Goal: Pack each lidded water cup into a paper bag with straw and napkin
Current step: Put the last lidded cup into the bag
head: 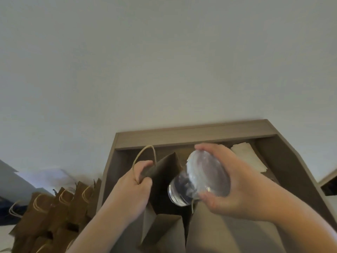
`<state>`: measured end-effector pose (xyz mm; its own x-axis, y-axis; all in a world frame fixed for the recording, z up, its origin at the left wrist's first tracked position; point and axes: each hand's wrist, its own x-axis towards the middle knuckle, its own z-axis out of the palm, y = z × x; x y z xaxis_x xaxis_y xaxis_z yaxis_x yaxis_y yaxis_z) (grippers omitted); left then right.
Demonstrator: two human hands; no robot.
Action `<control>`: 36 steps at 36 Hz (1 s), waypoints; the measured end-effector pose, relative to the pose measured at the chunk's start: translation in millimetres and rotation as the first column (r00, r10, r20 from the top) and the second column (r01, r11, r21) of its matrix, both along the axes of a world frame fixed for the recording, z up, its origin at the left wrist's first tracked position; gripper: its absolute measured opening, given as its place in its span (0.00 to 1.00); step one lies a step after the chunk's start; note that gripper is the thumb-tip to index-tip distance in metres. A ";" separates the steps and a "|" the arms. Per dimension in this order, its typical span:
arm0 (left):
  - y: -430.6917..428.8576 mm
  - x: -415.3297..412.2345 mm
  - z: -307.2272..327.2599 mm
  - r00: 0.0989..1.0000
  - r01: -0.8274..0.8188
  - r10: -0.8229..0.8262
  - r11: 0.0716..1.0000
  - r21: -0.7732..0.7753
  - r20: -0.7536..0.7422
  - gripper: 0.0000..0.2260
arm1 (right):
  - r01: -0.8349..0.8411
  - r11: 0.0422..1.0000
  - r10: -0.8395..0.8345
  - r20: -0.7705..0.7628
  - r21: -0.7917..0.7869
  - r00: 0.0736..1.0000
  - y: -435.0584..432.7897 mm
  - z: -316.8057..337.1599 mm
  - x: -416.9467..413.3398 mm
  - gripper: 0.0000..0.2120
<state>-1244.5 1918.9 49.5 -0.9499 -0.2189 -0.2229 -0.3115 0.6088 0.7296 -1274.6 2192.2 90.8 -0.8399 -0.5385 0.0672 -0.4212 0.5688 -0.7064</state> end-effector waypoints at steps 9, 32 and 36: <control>34.1 21.3 6.2 0.971 0.234 -0.237 0.960 -0.154 -0.006 0.25 | -0.217 0.797 0.262 0.001 0.564 0.965 -17.5 11.6 -14.6 0.51; 23.0 13.1 -27.0 0.992 0.123 -0.127 0.972 0.202 0.010 0.23 | -0.269 0.530 0.144 0.227 0.804 0.963 -79.5 -60.9 -43.4 0.49; 25.4 15.1 -30.6 0.988 0.152 -0.153 0.977 0.147 -0.004 0.23 | -0.347 0.314 0.218 0.289 0.884 0.932 -117.6 -69.1 -46.8 0.43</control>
<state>-1229.3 1944.3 18.9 -0.9679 -0.0363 -0.2485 -0.2287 0.5361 0.8125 -1321.4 2074.6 21.8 -0.5893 -0.4141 -0.6937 -0.6618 0.7399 0.1205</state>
